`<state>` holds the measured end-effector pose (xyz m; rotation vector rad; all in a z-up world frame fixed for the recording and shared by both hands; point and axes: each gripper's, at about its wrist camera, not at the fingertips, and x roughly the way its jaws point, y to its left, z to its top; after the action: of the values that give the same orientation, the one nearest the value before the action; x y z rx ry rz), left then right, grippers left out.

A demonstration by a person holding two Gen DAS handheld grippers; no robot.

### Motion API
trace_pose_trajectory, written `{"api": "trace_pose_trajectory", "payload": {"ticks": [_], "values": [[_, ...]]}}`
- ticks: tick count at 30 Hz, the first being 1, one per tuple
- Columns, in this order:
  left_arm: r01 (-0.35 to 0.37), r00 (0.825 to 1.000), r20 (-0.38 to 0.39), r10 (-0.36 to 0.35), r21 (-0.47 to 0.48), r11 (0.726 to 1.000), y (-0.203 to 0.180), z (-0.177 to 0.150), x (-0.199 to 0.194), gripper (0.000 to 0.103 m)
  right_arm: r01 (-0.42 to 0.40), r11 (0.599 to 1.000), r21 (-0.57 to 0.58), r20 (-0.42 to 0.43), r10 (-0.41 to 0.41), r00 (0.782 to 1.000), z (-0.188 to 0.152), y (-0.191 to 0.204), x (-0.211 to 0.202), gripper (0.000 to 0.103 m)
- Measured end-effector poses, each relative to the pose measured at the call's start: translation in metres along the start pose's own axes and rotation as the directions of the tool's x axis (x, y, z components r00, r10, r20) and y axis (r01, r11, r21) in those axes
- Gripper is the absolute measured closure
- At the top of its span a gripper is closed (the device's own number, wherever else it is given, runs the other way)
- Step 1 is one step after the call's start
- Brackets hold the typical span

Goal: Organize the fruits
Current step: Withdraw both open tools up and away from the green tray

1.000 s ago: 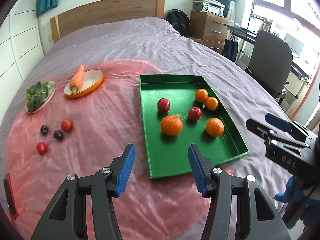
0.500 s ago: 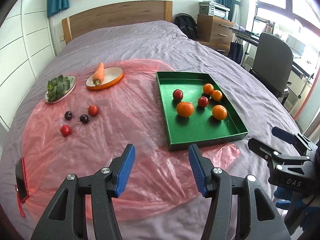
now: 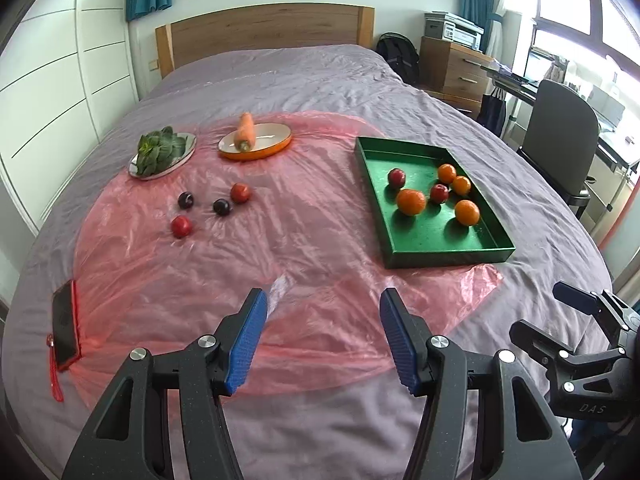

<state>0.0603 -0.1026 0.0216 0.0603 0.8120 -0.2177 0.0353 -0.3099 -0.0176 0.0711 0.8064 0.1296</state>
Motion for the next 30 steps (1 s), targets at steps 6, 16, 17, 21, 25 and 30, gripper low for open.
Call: {"api": "trace_pose_trajectory", "payload": {"ticks": [6, 16, 17, 21, 25, 30], "values": [[-0.032, 0.999, -0.004, 0.032, -0.023, 0.999, 0.026, -0.018, -0.005, 0.050, -0.026, 1.000, -0.015, 0.005, 0.026, 1.000, -0.008, 0.019, -0.005, 0.000], [-0.108, 0.994, -0.006, 0.108, -0.100, 0.989, 0.086, -0.040, -0.008, 0.050, -0.103, 0.992, -0.076, 0.018, 0.104, 0.994, -0.007, 0.063, 0.001, 0.000], [-0.112, 0.994, -0.007, 0.111, -0.106, 0.988, 0.090, -0.041, -0.007, 0.050, -0.111, 0.990, -0.088, 0.012, 0.112, 0.994, -0.007, 0.069, 0.004, 0.000], [-0.133, 0.991, -0.016, 0.132, -0.131, 0.983, 0.109, -0.048, 0.001, 0.050, -0.148, 0.981, -0.127, -0.008, 0.148, 0.989, -0.006, 0.089, 0.017, 0.000], [-0.142, 0.990, -0.030, 0.139, -0.162, 0.977, 0.128, -0.053, 0.014, 0.050, -0.184, 0.970, -0.159, -0.041, 0.180, 0.983, -0.004, 0.109, 0.036, 0.000], [-0.155, 0.988, -0.037, 0.151, -0.195, 0.969, 0.151, -0.050, 0.031, 0.050, -0.235, 0.955, -0.180, -0.075, 0.225, 0.972, 0.004, 0.128, 0.060, 0.000]]}}
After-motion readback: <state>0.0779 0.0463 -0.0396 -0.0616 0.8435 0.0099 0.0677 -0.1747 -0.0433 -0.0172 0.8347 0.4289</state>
